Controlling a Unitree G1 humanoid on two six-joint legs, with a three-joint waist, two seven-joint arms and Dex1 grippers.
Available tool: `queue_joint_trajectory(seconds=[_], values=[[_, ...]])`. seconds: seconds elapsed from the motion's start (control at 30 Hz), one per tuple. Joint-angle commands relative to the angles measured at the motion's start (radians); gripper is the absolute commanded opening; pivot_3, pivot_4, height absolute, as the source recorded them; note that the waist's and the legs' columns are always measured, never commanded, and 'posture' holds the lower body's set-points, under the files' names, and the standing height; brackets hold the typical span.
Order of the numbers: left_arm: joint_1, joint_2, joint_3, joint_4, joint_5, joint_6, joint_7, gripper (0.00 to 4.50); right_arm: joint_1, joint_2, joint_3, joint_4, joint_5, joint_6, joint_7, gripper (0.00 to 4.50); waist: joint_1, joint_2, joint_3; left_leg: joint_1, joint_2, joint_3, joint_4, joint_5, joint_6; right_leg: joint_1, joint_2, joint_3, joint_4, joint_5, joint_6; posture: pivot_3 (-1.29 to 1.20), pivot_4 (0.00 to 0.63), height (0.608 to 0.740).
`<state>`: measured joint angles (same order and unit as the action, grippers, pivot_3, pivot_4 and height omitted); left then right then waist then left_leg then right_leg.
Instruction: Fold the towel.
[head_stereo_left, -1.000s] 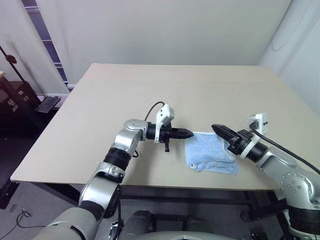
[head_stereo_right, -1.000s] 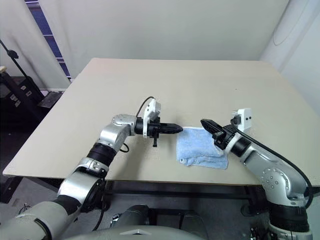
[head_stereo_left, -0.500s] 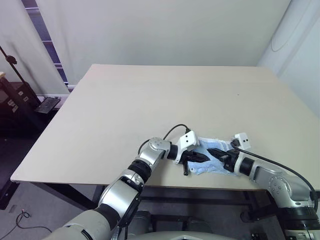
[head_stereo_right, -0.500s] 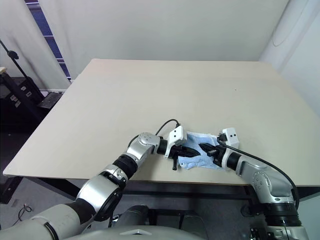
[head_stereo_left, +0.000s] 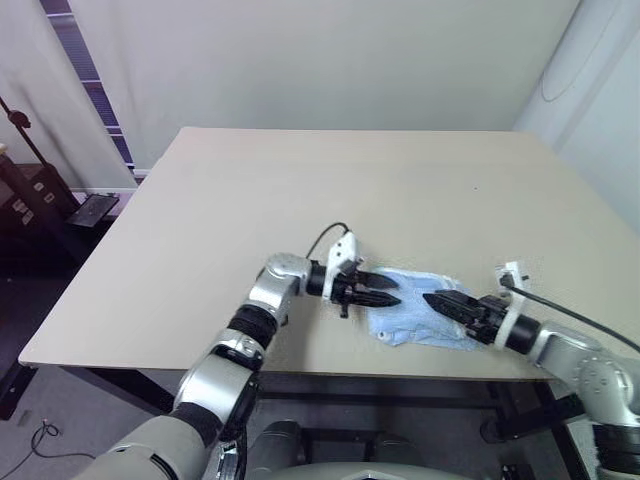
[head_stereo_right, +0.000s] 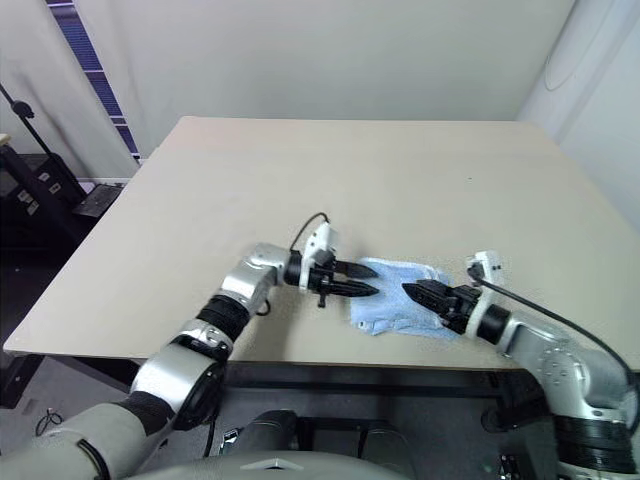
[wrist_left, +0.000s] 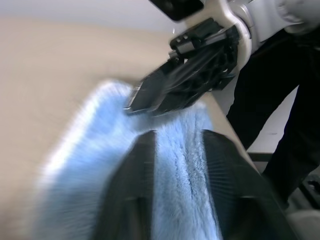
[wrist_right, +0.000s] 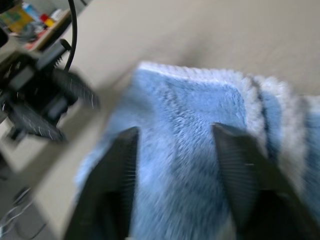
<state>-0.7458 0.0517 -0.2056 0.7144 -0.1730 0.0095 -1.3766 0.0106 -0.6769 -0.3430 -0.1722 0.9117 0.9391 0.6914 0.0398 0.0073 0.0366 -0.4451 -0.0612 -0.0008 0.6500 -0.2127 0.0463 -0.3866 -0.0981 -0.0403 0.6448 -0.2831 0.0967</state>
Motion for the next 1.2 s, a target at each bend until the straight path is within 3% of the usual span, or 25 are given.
queue_joint_trajectory(seconds=[0.03, 0.1, 0.17, 0.3, 0.43, 1.1, 1.2], values=[[0.024, 0.054, 0.016, -0.145, -0.055, 0.078, -0.035, 3.19, -0.018, -0.064, -0.086, 0.020, 0.090, 0.083, 0.051, 3.89, 0.000, 0.000, 0.000, 0.000, 0.000, 0.000, 0.000, 0.000, 0.000, 0.000, 0.000, 0.000, 0.000, 0.000, 0.000, 0.00, 0.000, 0.722], [0.043, 0.101, 0.023, -0.217, -0.074, 0.122, -0.041, 3.93, -0.023, -0.108, -0.093, 0.067, 0.099, 0.133, 0.075, 4.50, -0.001, 0.000, 0.000, 0.000, 0.000, 0.000, 0.000, -0.001, -0.001, 0.001, 0.000, 0.000, 0.000, 0.000, 0.000, 0.00, 0.000, 0.722], [0.061, 0.140, 0.032, -0.274, -0.085, 0.152, -0.027, 4.48, -0.055, -0.139, -0.074, 0.168, 0.073, 0.191, 0.059, 4.50, -0.002, 0.000, 0.000, 0.001, 0.000, 0.000, 0.000, -0.001, -0.002, 0.000, 0.000, 0.000, 0.000, 0.000, 0.000, 0.00, 0.000, 0.722], [0.106, 0.221, 0.026, -0.387, -0.107, 0.235, -0.033, 4.48, -0.079, -0.185, -0.022, 0.279, 0.051, 0.275, 0.113, 4.50, -0.002, 0.001, 0.000, 0.001, 0.000, 0.000, 0.000, -0.001, -0.002, 0.000, 0.000, 0.000, 0.000, 0.000, -0.001, 0.00, 0.000, 0.722], [0.148, 0.274, 0.025, -0.471, -0.126, 0.284, -0.023, 4.48, -0.141, -0.156, -0.011, 0.385, 0.021, 0.297, 0.093, 4.50, -0.003, 0.001, 0.000, 0.001, 0.000, 0.000, -0.001, -0.001, -0.002, 0.000, 0.000, 0.001, 0.000, 0.000, -0.001, 0.00, 0.000, 0.722], [0.204, 0.258, -0.022, -0.508, -0.123, 0.248, 0.069, 4.48, -0.351, -0.016, 0.153, 0.473, -0.043, 0.421, 0.156, 4.50, -0.031, 0.001, 0.000, 0.002, 0.001, 0.000, -0.002, -0.001, -0.002, -0.002, 0.000, 0.001, 0.000, 0.001, -0.003, 0.00, 0.000, 0.722], [0.216, 0.262, -0.030, -0.515, -0.120, 0.233, 0.070, 4.50, -0.362, -0.012, 0.156, 0.500, -0.064, 0.427, 0.148, 3.59, -0.034, 0.001, 0.000, 0.002, 0.001, 0.000, -0.002, -0.001, -0.002, -0.002, 0.000, 0.001, 0.001, 0.001, -0.003, 0.00, 0.000, 0.722]])
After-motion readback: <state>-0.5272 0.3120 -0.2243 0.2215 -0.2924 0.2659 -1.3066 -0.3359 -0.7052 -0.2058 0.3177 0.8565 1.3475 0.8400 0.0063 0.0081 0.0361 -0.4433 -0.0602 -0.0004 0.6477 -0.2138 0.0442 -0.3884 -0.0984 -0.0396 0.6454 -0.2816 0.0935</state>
